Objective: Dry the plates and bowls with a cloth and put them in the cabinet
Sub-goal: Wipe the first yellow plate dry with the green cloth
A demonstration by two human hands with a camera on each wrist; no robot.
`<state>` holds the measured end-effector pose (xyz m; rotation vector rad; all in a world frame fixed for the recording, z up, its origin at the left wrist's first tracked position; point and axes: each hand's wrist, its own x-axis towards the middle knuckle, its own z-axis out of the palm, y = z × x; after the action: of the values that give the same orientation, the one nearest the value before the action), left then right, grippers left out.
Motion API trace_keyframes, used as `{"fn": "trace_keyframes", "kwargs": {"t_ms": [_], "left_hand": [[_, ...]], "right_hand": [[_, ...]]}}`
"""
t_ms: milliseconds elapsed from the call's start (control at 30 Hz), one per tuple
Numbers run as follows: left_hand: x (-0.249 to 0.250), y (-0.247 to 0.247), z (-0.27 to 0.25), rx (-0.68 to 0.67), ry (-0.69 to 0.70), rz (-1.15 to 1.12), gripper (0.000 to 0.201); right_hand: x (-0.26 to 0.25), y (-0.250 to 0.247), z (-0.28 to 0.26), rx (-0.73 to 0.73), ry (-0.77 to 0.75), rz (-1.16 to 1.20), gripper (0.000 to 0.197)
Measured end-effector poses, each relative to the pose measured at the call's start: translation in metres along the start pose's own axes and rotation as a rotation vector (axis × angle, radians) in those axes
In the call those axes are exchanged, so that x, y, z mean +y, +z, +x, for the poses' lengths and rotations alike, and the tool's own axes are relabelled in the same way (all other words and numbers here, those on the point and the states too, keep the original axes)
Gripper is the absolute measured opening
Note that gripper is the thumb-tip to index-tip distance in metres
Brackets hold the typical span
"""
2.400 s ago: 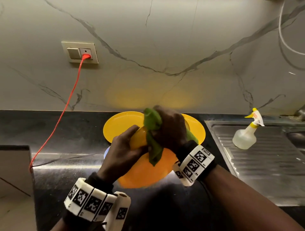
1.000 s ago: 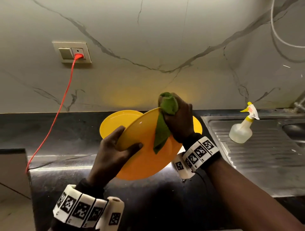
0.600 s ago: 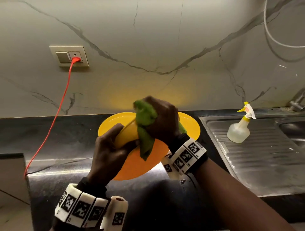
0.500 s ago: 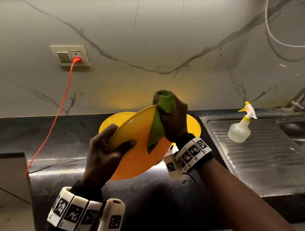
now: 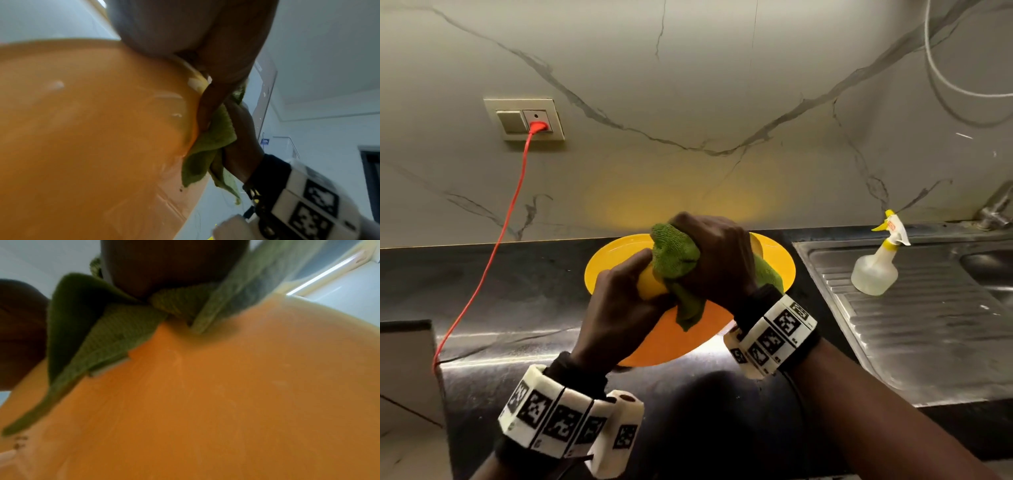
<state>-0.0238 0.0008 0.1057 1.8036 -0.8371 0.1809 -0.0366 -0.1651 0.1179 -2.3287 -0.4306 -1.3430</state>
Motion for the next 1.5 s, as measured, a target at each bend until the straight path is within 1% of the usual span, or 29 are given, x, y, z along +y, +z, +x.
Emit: {"fn": "trace_keyframes", "kwargs": {"t_ms": [100,133,233,267,300,367,433,467,500,567,633,700,767,800,833,867,900,933,967,1000,1033,1067,1100,1133,1233,1300,1367,1433,1500], "left_hand": [[-0.001,0.002,-0.008,0.052,-0.026,-0.039,0.034],[-0.003,0.001,-0.011,0.095,-0.064,-0.058,0.038],[-0.013,-0.008,-0.017,0.181,-0.174,-0.123,0.065],[-0.014,-0.011,-0.019,0.173,-0.173,-0.148,0.063],[-0.014,-0.013,-0.021,0.161,-0.165,-0.166,0.054],[-0.014,-0.012,-0.023,0.150,-0.187,-0.188,0.046],[-0.015,-0.008,-0.023,0.133,-0.235,-0.167,0.059],[-0.014,-0.008,-0.022,0.101,-0.244,-0.120,0.066],[-0.012,-0.008,-0.020,0.056,-0.223,-0.042,0.067],[-0.009,-0.008,-0.016,0.001,-0.076,0.184,0.061],[0.000,-0.004,-0.009,-0.011,0.057,0.363,0.061],[0.010,0.001,-0.003,-0.032,0.099,0.431,0.065],[0.018,0.003,0.000,-0.018,0.100,0.431,0.058],[0.020,0.004,0.000,-0.009,0.083,0.415,0.052],[0.020,0.004,0.000,0.007,0.060,0.392,0.047],[0.019,0.004,-0.001,0.028,0.041,0.359,0.042],[0.016,0.003,-0.002,0.054,0.030,0.322,0.038],[0.014,0.003,-0.003,0.075,0.027,0.291,0.033],[0.012,0.003,-0.005,0.086,0.036,0.266,0.032],[0.012,0.003,-0.007,0.092,0.052,0.246,0.033],[0.012,0.002,-0.010,0.100,0.067,0.228,0.031],[0.011,0.000,-0.012,0.118,0.081,0.216,0.027],[0.011,-0.002,-0.015,0.138,0.091,0.201,0.027],[0.010,-0.006,-0.017,0.158,0.091,0.177,0.031],[0.009,-0.015,-0.023,0.185,0.073,0.142,0.036],[0.007,-0.017,-0.026,0.183,0.058,0.142,0.038],[0.004,-0.018,-0.028,0.148,0.020,0.106,0.037],[0.001,-0.017,-0.027,0.064,-0.010,0.126,0.043],[0.004,-0.013,-0.024,-0.012,0.059,0.256,0.048]], "right_hand": [[0.006,-0.002,-0.002,0.038,0.012,0.017,0.027],[0.011,-0.002,-0.003,0.074,0.060,0.051,0.027],[0.037,-0.001,-0.008,0.268,0.397,0.338,0.024],[0.047,-0.001,-0.011,0.350,0.515,0.410,0.022],[0.052,-0.001,-0.014,0.398,0.618,0.440,0.023],[0.054,-0.001,-0.018,0.403,0.697,0.401,0.027],[0.054,-0.006,-0.017,0.395,0.633,0.346,0.027],[0.056,-0.011,-0.016,0.392,0.583,0.313,0.027],[0.057,-0.014,-0.014,0.386,0.536,0.272,0.028],[0.052,-0.014,-0.010,0.318,0.442,0.238,0.028],[0.038,-0.014,-0.007,0.226,0.348,0.192,0.026],[0.021,-0.019,-0.004,0.156,0.208,0.125,0.027],[0.012,-0.021,-0.003,0.092,0.108,0.079,0.029],[0.006,-0.011,0.004,0.024,0.124,0.039,0.027],[0.003,0.000,0.009,-0.086,0.230,-0.095,0.020],[-0.004,-0.009,0.003,-0.276,0.472,-0.078,0.013],[-0.002,-0.002,-0.008,-0.157,0.600,-0.095,0.018],[-0.007,0.002,-0.011,-0.079,0.568,-0.091,0.019],[-0.017,-0.005,-0.013,-0.161,0.461,0.040,0.011],[-0.015,0.002,-0.012,-0.140,0.134,0.022,0.012],[-0.020,-0.003,-0.007,0.025,0.007,0.083,0.021],[-0.015,-0.014,-0.008,0.110,-0.033,0.090,0.027],[-0.007,-0.014,-0.007,0.149,-0.028,0.100,0.030],[0.000,-0.010,-0.005,0.194,0.051,0.153,0.031],[0.015,-0.006,-0.006,0.355,0.401,0.409,0.022],[0.024,-0.007,-0.013,0.448,0.500,0.452,0.016],[0.026,-0.008,-0.016,0.423,0.507,0.417,0.020],[0.025,-0.009,-0.015,0.353,0.459,0.337,0.026],[0.020,-0.013,-0.013,0.226,0.352,0.245,0.028]]}}
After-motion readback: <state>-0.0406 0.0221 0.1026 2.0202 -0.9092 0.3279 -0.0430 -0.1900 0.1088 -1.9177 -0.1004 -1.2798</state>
